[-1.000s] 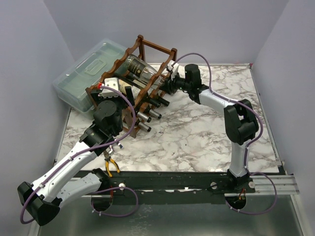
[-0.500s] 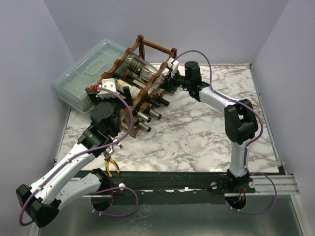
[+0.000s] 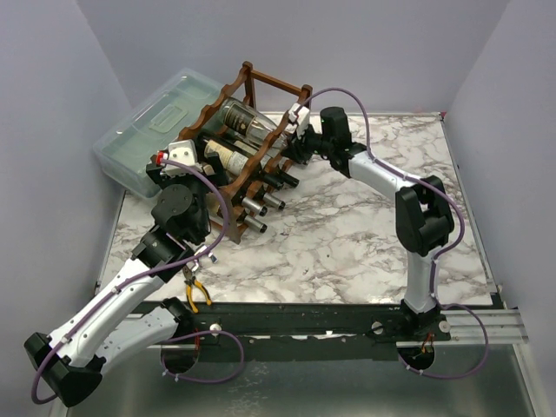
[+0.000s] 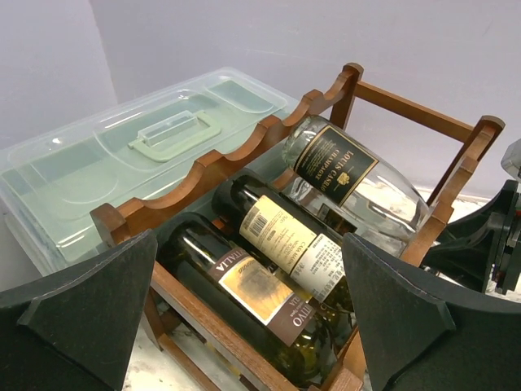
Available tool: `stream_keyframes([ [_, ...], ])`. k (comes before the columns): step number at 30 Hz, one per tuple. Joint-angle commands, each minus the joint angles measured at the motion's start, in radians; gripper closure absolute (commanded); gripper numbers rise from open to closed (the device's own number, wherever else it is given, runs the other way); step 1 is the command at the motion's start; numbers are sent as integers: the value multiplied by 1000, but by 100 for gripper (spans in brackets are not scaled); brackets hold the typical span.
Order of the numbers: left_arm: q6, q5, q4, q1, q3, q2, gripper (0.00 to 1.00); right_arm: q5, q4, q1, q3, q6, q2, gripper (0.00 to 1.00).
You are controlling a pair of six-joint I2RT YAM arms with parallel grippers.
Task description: Put the wine bottle on the wine rack
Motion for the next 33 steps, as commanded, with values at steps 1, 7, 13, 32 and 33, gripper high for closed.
stream_keyframes([
  [1,7,-32,23,11,-16,-17,4,-22,113,72,83,-66,0,100],
  [7,4,-33,24,13,-16,-17,3,7,145,93,84,-59,8,99],
  [13,4,-31,23,12,-17,-20,4,-9,252,97,40,-40,-1,88],
  [32,-1,-20,24,14,-19,-23,4,63,315,97,-29,-70,-8,39],
  [33,-1,-20,24,14,-19,-23,5,67,311,96,-34,-75,-13,38],
])
